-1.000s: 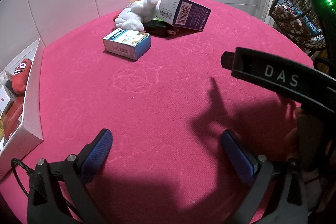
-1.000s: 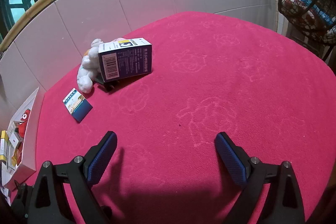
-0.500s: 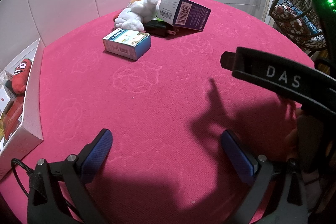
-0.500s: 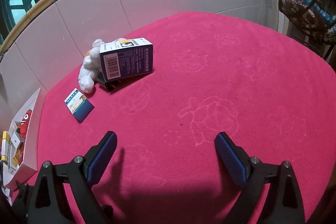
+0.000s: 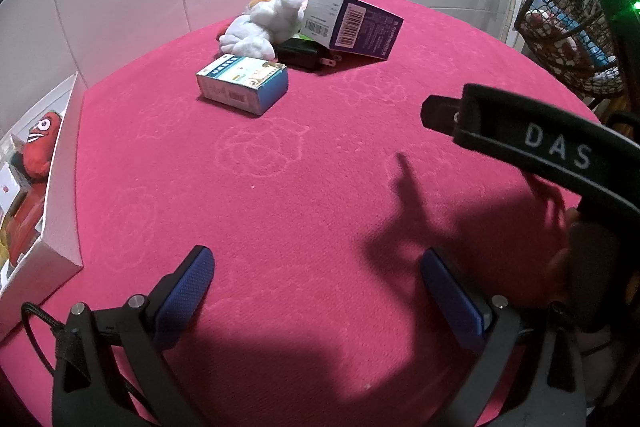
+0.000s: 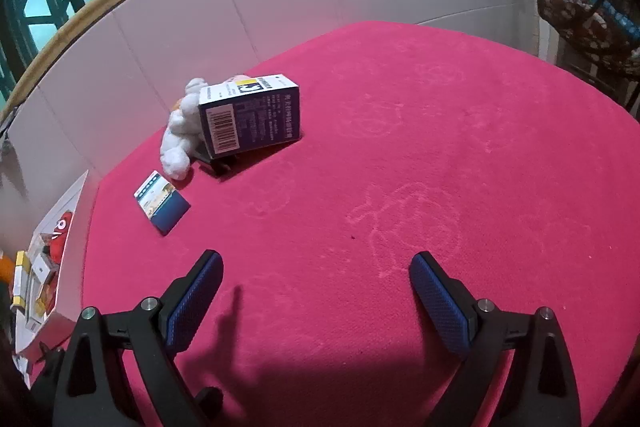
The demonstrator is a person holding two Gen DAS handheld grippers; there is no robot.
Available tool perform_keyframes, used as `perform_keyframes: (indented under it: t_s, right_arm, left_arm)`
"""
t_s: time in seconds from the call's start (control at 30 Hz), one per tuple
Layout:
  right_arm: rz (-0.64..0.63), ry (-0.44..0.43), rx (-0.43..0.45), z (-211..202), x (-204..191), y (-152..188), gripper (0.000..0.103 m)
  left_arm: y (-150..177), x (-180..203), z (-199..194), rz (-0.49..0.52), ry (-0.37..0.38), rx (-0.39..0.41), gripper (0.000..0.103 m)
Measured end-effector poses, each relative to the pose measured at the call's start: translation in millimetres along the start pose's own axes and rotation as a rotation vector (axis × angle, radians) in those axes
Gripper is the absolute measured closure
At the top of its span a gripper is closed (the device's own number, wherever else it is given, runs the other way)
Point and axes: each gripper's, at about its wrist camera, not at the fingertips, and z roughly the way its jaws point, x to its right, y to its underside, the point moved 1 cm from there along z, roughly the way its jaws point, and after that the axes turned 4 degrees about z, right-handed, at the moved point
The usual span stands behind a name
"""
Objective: Organize objects
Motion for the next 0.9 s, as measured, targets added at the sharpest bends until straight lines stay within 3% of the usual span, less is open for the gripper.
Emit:
perform_keyframes:
  t_s: [0.3,0.4,0.57,0.67,0.9]
  right_arm:
    - [-0.064,-0.042,0.065,-10,-3,-33,0.006]
    - [-0.105,-0.044,0.087,-11,-11,-58,0.006]
    - [-0.196,-0.078,0.077,6,-35,-90,0.005]
    - [-0.219,-0.087,0.039,25,-47,-97,0.005]
    - [-0.197,-0.1,-0.011,62,-54,-108,0.005]
  left_arm:
    - [-5,-10,-2,-0.011,0.036,-0.008,0.0]
    - [-20,-39,-10,-0.155,0.054,0.029,0.0]
    - [-58,-87,-11,-0.321,-0.032,0.087,0.0]
    - [-79,-105,6,-0.4,-0.064,0.05,0.0]
    - [-84,-121,41,-0.528,-0.08,-0.052,0.0]
